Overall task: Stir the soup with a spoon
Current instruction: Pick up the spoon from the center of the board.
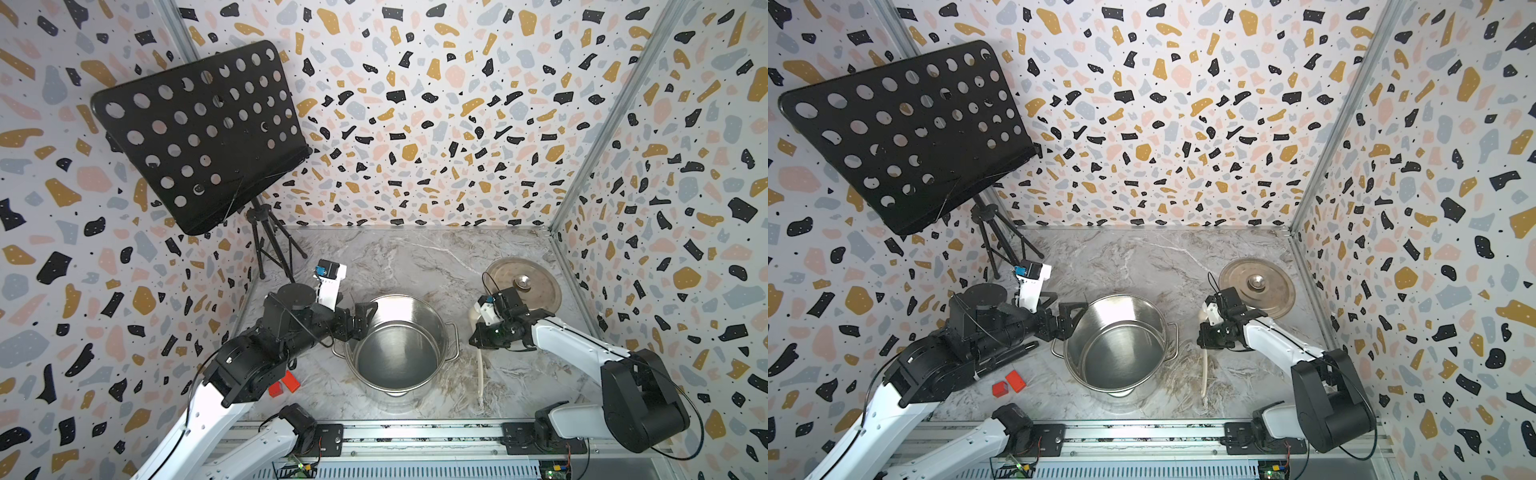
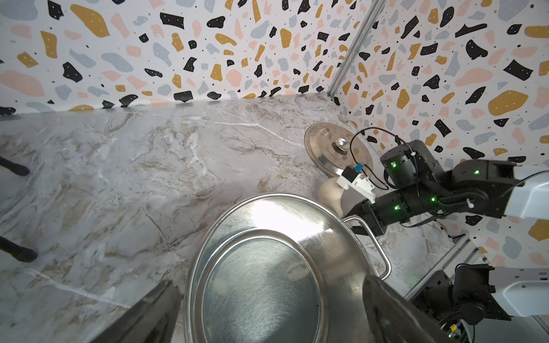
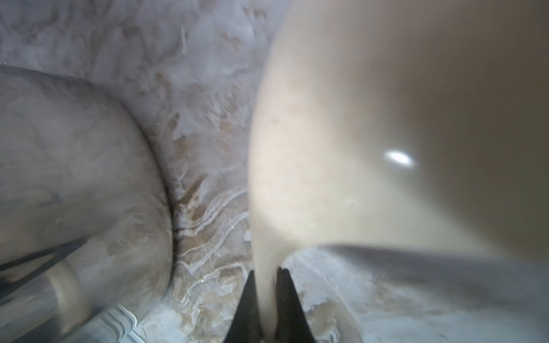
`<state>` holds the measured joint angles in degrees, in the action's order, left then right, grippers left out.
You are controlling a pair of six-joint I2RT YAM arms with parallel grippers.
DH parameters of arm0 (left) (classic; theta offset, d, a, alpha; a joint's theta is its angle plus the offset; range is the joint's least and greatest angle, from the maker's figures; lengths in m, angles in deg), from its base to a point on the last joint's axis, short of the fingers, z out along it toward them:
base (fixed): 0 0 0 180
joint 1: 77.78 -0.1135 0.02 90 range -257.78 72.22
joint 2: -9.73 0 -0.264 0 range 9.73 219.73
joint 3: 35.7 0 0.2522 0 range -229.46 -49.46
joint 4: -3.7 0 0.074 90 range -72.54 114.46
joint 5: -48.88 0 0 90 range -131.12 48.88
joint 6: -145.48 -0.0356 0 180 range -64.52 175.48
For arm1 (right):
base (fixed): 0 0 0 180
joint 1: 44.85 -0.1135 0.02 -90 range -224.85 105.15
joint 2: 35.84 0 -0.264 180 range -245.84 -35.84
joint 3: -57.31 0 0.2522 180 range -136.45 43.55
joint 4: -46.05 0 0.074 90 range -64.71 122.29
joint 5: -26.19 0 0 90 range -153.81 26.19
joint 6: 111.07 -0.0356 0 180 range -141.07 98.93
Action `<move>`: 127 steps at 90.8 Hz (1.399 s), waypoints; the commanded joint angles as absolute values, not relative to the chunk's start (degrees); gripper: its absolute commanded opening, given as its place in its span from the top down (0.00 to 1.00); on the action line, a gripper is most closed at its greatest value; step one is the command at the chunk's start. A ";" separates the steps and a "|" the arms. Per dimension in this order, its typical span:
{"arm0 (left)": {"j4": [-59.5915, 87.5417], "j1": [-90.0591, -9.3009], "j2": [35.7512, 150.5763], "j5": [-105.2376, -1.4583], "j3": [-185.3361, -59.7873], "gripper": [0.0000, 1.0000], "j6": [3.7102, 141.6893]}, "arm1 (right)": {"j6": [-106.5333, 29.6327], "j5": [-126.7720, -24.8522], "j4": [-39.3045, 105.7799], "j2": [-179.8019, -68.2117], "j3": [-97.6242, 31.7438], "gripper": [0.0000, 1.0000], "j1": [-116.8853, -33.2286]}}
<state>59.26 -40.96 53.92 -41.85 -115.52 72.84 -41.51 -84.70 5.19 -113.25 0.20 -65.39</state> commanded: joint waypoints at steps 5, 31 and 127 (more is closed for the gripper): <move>53.69 -40.86 53.33 -46.63 -116.88 0.09 57.61 | -36.31 -77.47 -12.96 -109.43 -13.99 1.00 -65.18; 41.25 -35.94 53.78 -59.04 -109.36 0.19 20.83 | -35.74 -94.46 -31.07 -112.06 -43.59 1.00 -65.06; 13.22 -7.29 72.44 -46.15 -110.30 0.77 -9.78 | -70.40 -117.07 -8.85 -108.54 -38.89 1.00 -71.98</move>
